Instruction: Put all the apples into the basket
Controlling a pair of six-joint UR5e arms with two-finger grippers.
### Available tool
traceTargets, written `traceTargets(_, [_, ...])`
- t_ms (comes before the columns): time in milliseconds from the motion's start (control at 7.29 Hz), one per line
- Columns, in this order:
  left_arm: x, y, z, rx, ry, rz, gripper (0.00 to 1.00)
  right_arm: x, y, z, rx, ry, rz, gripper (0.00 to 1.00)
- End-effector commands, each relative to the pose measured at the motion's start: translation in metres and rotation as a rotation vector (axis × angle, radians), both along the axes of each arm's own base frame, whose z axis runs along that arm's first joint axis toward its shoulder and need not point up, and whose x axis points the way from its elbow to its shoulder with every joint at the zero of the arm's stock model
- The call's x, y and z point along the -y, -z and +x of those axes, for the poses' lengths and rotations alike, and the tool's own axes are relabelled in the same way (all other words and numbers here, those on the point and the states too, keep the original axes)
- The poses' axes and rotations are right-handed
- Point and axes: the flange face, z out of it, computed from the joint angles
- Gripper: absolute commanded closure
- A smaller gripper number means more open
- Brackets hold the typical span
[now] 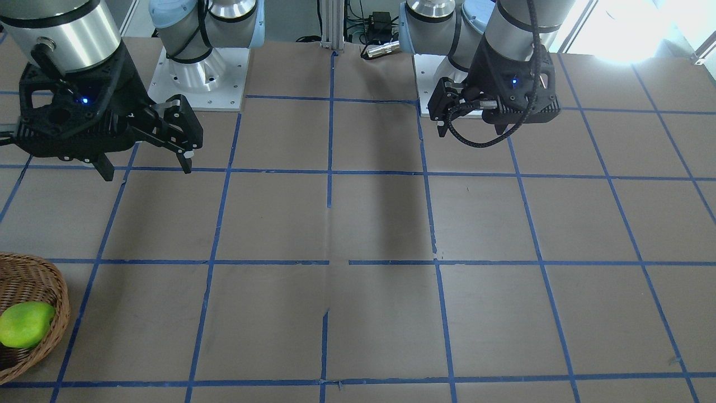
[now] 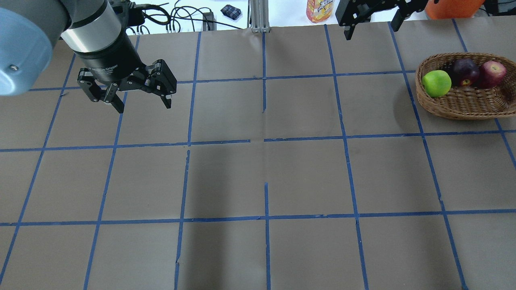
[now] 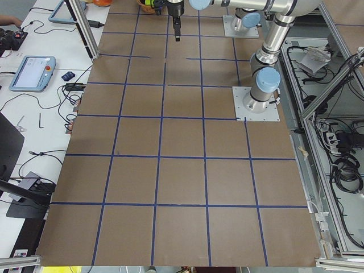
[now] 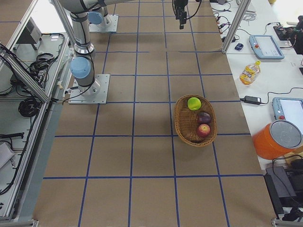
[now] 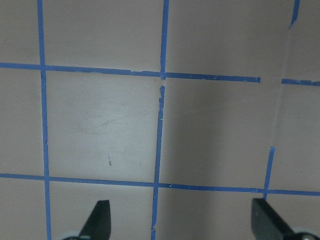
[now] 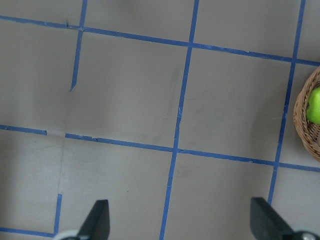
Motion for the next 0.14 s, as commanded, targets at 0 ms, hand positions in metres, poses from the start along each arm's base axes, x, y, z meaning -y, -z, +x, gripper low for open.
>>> traceTargets(0, [-0.0024, 0.001, -0.0007, 0.0, 0.004, 0.002, 0.0, 0.0076, 0.0039, -0.002, 0.02, 0.001, -0.019, 0.0])
